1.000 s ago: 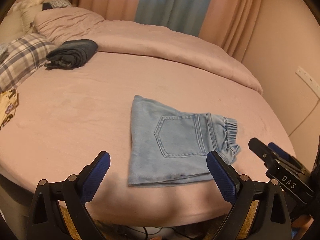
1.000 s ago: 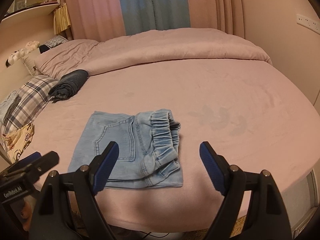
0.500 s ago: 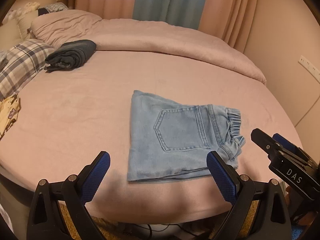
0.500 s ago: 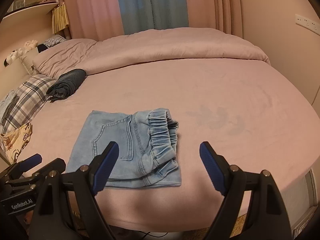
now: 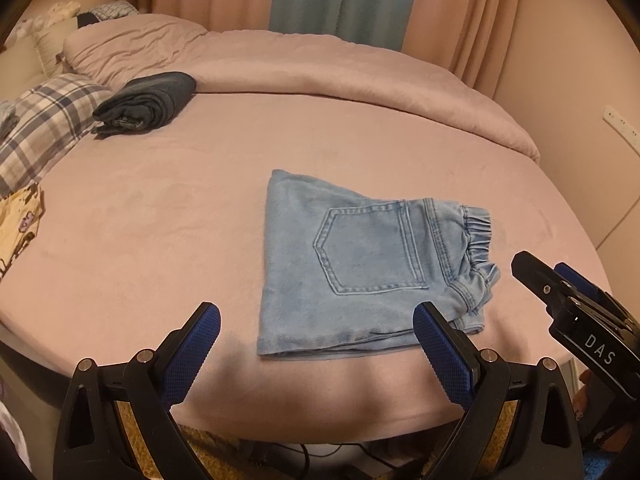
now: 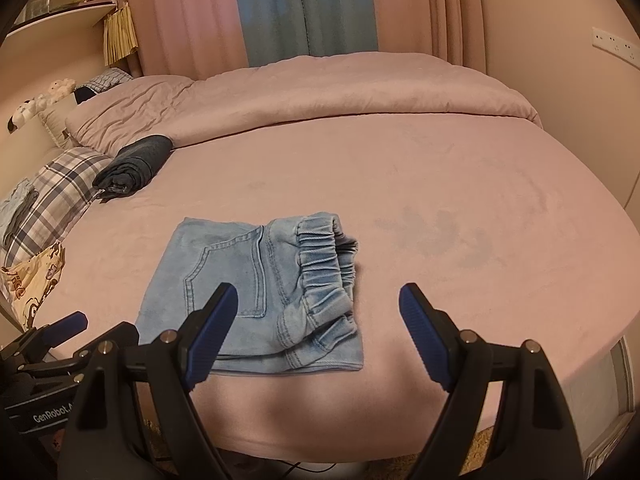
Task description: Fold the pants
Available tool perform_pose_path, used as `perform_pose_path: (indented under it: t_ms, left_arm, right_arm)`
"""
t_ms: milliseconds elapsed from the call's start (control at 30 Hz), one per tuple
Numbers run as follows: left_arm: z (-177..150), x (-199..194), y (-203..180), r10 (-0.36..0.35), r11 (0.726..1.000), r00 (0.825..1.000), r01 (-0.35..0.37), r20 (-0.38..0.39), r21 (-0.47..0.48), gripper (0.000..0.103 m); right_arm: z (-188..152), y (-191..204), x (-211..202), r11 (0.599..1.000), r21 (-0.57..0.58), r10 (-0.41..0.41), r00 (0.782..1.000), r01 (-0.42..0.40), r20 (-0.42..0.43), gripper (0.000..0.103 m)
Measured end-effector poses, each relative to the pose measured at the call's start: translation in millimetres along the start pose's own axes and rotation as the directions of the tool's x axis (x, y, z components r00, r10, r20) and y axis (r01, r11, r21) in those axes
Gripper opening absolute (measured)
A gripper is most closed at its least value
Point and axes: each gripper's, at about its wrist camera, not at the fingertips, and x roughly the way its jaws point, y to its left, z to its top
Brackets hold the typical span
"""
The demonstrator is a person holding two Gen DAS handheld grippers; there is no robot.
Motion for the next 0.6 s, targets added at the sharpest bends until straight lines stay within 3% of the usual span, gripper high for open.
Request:
perform_pose_path:
  t_ms: [600]
  left_arm:
    - [-3.3, -1.9, -2.6, 0.018, 1.0, 1.0, -0.019, 0.015, 0.017, 0.097]
  right_arm:
    - [-3.4, 3.2, 4.2, 1.0, -0.004, 0.002, 1.0, -0.002, -0.018, 0.084]
